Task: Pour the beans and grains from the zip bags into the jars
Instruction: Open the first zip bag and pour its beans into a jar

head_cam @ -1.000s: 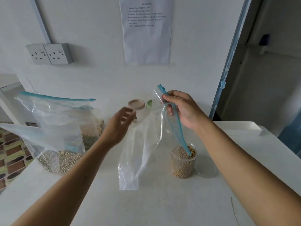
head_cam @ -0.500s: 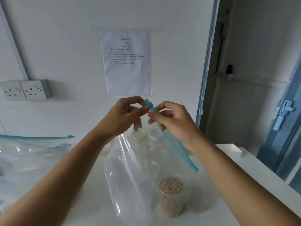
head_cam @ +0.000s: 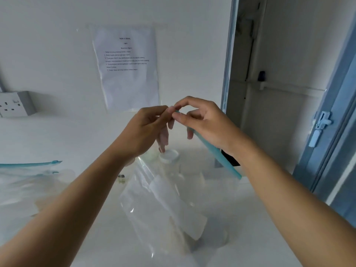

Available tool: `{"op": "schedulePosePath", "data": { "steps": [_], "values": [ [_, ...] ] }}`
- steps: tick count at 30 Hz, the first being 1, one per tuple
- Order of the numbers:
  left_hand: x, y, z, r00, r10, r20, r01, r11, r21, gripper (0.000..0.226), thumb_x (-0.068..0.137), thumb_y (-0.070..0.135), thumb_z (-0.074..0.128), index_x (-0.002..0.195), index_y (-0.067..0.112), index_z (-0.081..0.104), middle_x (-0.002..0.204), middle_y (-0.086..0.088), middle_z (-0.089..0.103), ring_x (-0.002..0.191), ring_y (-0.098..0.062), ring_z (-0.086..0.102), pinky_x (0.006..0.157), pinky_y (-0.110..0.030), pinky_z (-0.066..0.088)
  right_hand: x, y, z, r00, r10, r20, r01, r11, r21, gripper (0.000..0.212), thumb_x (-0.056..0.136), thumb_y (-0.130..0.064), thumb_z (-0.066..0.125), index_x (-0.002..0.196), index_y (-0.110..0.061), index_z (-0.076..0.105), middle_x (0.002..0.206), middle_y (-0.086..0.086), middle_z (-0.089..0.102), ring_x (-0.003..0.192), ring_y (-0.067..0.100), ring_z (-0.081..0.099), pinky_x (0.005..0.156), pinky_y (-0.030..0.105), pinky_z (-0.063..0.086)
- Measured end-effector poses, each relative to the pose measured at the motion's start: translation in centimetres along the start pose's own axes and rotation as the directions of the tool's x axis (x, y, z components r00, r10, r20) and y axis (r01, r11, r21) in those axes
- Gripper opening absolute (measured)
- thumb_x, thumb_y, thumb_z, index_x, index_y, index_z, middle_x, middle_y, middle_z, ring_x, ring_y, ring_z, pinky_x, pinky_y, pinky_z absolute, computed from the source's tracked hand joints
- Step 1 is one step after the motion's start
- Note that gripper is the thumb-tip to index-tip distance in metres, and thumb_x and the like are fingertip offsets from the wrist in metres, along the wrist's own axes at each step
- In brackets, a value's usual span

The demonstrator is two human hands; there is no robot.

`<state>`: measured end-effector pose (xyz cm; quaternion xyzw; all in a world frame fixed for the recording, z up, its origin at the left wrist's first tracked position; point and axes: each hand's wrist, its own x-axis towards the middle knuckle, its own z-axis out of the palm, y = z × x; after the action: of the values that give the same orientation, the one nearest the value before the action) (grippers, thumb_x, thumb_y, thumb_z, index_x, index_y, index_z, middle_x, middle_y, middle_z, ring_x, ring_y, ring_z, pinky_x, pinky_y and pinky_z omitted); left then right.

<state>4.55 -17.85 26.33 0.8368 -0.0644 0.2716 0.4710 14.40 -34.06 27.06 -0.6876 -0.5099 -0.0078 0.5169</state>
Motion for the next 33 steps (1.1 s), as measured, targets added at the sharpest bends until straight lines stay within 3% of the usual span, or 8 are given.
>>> {"op": "schedulePosePath", "data": {
  "steps": [2, 8, 14, 17, 20, 26, 29, 33],
  "values": [
    [0.4, 0.1, 0.9, 1.000, -0.003, 0.009, 0.003, 1.000, 0.012, 0.051, 0.108, 0.039, 0.043, 0.084, -0.004, 0.054, 0.055, -0.013, 0.057, 0.049, -0.037, 0.059, 0.053, -0.040, 0.053, -0.2, 0.6, -1.0, 0.999, 0.022, 0.034, -0.023, 1.000, 0.014, 0.018, 0.102, -0.036, 0.062, 0.103, -0.018, 0.065, 0.083, 0.024, 0.070, 0.073, 0.041, 0.057, 0.074, 0.042, 0.046],
    [0.8, 0.9, 3.8, 0.995, 0.052, -0.080, -0.044, 0.994, 0.100, 0.046, 0.109, 0.034, 0.039, 0.081, 0.001, 0.053, 0.053, -0.011, 0.062, 0.041, -0.026, 0.059, 0.054, -0.028, 0.048, -1.3, 2.0, -4.4, 0.984, 0.046, 0.175, -0.057, 0.997, 0.060, 0.020, 0.106, -0.021, 0.053, 0.104, -0.001, 0.056, 0.076, 0.017, 0.064, 0.069, 0.020, 0.055, 0.074, 0.031, 0.049],
    [0.8, -0.1, 6.7, 0.990, -0.073, -0.119, 0.068, 0.997, -0.047, 0.045, 0.107, 0.035, 0.041, 0.094, -0.005, 0.056, 0.059, -0.003, 0.058, 0.049, -0.027, 0.055, 0.051, -0.030, 0.053, -3.3, 5.6, -6.4, 0.984, 0.053, 0.171, -0.053, 0.999, -0.005, 0.017, 0.101, -0.029, 0.063, 0.108, -0.014, 0.064, 0.079, 0.014, 0.068, 0.069, 0.020, 0.058, 0.080, 0.042, 0.052],
    [0.7, -0.5, 8.2, 0.986, -0.098, -0.137, 0.090, 0.994, -0.064, 0.043, 0.107, 0.035, 0.040, 0.095, -0.004, 0.054, 0.060, -0.011, 0.058, 0.046, -0.027, 0.055, 0.049, -0.028, 0.051, -4.4, 7.5, -7.0, 0.981, 0.046, 0.190, -0.062, 0.995, 0.079, 0.017, 0.103, -0.031, 0.059, 0.107, -0.016, 0.064, 0.073, 0.018, 0.057, 0.065, 0.021, 0.051, 0.073, 0.037, 0.045],
    [0.8, -0.7, 9.6, 0.991, -0.118, -0.057, 0.111, 0.987, -0.112, 0.043, 0.106, 0.035, 0.042, 0.095, -0.005, 0.054, 0.062, -0.019, 0.057, 0.044, -0.032, 0.053, 0.047, -0.029, 0.050, -5.0, 8.2, -7.1, 0.977, 0.061, 0.203, -0.074, 0.996, 0.054, 0.021, 0.104, -0.044, 0.051, 0.108, -0.025, 0.060, 0.074, 0.021, 0.059, 0.067, 0.019, 0.051, 0.073, 0.034, 0.041],
    [1.5, -1.8, 11.3, 0.988, -0.130, -0.079, 0.117, 0.981, -0.156, 0.039, 0.106, 0.034, 0.044, 0.088, 0.001, 0.053, 0.058, -0.012, 0.053, 0.041, -0.029, 0.048, 0.042, -0.028, 0.045, -4.4, 9.6, -7.4, 0.980, 0.071, 0.186, -0.075, 0.997, 0.016, 0.026, 0.107, -0.030, 0.050, 0.094, -0.010, 0.059, 0.071, 0.016, 0.060, 0.064, 0.029, 0.053, 0.077, 0.051, 0.048],
    [1.6, -3.3, 11.2, 0.965, -0.207, -0.159, 0.163, 0.953, -0.255, 0.037, 0.108, 0.032, 0.043, 0.086, 0.004, 0.053, 0.057, -0.009, 0.050, 0.044, -0.027, 0.045, 0.042, -0.024, 0.041, -5.2, 12.2, -8.3, 0.970, 0.149, 0.190, -0.150, 0.989, -0.006, 0.025, 0.107, -0.027, 0.051, 0.086, -0.017, 0.060, 0.066, -0.003, 0.057, 0.063, 0.019, 0.056, 0.069, 0.046, 0.047],
    [1.5, -6.1, 12.1, 0.900, -0.399, -0.176, 0.290, 0.849, -0.442, 0.035, 0.110, 0.031, 0.041, 0.082, 0.012, 0.050, 0.056, -0.005, 0.047, 0.045, -0.021, 0.038, 0.047, -0.026, 0.042, -7.8, 16.9, -10.6, 0.962, 0.245, 0.118, -0.216, 0.953, -0.211, 0.029, 0.105, -0.027, 0.054, 0.077, -0.030, 0.058, 0.062, -0.006, 0.056, 0.062, 0.011, 0.049, 0.066, 0.036, 0.040]
  ]
}}
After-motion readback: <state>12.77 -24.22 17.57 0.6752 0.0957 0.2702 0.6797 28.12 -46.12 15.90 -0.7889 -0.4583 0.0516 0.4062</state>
